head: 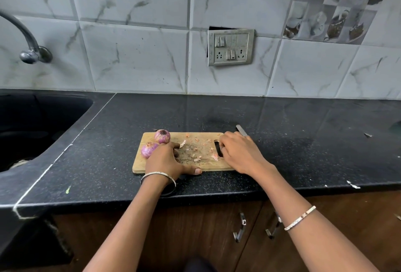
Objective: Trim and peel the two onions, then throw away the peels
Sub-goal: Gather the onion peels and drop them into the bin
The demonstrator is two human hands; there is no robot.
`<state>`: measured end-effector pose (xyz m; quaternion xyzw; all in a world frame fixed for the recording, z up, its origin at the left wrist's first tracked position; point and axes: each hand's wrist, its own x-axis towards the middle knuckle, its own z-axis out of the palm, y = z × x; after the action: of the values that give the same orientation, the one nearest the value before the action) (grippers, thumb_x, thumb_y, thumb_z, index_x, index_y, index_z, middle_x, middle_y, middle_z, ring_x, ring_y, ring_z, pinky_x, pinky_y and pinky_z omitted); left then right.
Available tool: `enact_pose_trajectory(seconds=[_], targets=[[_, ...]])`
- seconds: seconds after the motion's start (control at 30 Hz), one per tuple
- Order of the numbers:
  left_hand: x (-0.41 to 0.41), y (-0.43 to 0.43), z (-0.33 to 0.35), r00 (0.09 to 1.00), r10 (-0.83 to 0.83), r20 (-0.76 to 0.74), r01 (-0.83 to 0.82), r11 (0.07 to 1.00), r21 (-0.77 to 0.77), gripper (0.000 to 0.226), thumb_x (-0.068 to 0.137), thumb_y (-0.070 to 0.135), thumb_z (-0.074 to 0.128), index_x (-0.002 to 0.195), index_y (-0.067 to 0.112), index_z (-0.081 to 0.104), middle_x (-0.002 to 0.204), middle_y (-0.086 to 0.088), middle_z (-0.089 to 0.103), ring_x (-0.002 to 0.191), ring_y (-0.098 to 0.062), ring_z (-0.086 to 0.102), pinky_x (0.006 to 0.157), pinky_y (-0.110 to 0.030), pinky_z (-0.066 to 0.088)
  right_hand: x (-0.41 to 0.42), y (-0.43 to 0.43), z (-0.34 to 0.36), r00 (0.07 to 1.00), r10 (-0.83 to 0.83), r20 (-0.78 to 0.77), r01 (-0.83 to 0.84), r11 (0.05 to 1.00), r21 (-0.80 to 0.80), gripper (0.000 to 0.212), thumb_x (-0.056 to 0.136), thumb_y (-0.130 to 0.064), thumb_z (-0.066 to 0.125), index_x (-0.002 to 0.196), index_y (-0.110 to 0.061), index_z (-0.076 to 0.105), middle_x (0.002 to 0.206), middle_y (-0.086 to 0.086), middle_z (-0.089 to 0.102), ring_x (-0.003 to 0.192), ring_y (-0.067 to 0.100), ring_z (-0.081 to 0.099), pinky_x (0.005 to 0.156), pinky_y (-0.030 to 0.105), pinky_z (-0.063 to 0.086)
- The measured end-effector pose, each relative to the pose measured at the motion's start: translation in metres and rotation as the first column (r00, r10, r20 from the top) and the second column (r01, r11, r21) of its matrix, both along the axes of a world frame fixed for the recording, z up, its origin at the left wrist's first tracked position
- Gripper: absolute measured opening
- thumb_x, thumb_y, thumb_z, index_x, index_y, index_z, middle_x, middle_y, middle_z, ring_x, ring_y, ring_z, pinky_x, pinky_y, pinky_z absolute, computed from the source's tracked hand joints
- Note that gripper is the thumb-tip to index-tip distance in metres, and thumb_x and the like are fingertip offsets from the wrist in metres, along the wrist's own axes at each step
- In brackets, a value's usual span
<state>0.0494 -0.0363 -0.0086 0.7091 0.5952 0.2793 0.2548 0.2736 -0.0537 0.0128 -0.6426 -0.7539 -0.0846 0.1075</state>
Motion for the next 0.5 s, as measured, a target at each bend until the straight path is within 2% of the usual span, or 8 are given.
enact_pose_trajectory(seconds=[0.07,0.13,0.2,0.3,0.4,0.5], targets=[[0.0,0.0,-0.001,1.0,0.001,0.004,-0.001,1.0,0.005,0.112,0.045,0.057,0.095,0.142,0.02,0.052,0.119,0.003,0.065,0.101,-0.015,0.065,0.092,-0.034,0.054,-0.004,0.008,0.0,0.998,-0.023,-0.057,0.028,0.995,0.092,0.02,0.1,-0.018,0.041,0.102,-0.016,0.061,0.106,0.001,0.064,0.099,0.021,0.059,0.101,0.044,0.046],[-0.001,-0.001,-0.002,0.999,-0.001,0.04,0.001,1.0,0.016,0.111,0.045,0.054,0.097,0.141,0.02,0.052,0.112,0.005,0.065,0.091,-0.011,0.064,0.084,-0.029,0.053,-0.01,0.016,0.002,0.98,0.005,-0.199,0.021,0.991,0.129,0.021,0.101,-0.018,0.043,0.106,-0.015,0.062,0.11,0.001,0.065,0.101,0.018,0.058,0.096,0.036,0.048],[-0.004,-0.001,-0.004,0.992,-0.016,0.122,0.014,1.0,0.021,0.106,0.046,0.046,0.099,0.138,0.02,0.053,0.098,0.007,0.061,0.077,-0.006,0.06,0.07,-0.022,0.052,-0.021,0.023,0.006,0.954,0.054,-0.294,-0.032,0.996,0.081,0.027,0.103,-0.021,0.043,0.12,-0.013,0.062,0.123,0.002,0.062,0.113,0.017,0.057,0.095,0.031,0.045],[-0.008,-0.002,-0.008,0.979,-0.028,0.202,0.026,1.0,0.014,0.083,0.049,0.035,0.101,0.12,0.02,0.059,0.083,0.005,0.059,0.069,-0.007,0.057,0.052,-0.015,0.047,-0.04,0.041,0.014,0.916,0.059,-0.398,-0.104,0.99,-0.093,0.039,0.106,-0.024,0.04,0.141,-0.011,0.052,0.144,0.005,0.054,0.133,0.021,0.049,0.106,0.035,0.039],[-0.01,-0.003,-0.013,0.969,-0.017,0.245,0.012,1.0,0.023,0.073,0.049,0.032,0.101,0.106,0.02,0.057,0.078,0.005,0.059,0.064,-0.008,0.055,0.056,-0.019,0.048,-0.053,0.059,0.015,0.911,0.037,-0.411,-0.15,0.958,-0.246,0.047,0.109,-0.032,0.036,0.152,-0.016,0.04,0.151,0.009,0.05,0.14,0.03,0.044,0.112,0.042,0.036],[-0.01,-0.003,-0.016,0.969,-0.018,0.246,0.004,0.998,0.056,0.071,0.049,0.032,0.101,0.102,0.019,0.055,0.075,0.005,0.061,0.063,-0.009,0.056,0.063,-0.025,0.05,-0.067,0.061,0.007,0.929,0.126,-0.347,-0.243,0.916,-0.319,0.048,0.11,-0.035,0.032,0.155,-0.017,0.037,0.161,0.007,0.035,0.151,0.024,0.029,0.12,0.04,0.023]])
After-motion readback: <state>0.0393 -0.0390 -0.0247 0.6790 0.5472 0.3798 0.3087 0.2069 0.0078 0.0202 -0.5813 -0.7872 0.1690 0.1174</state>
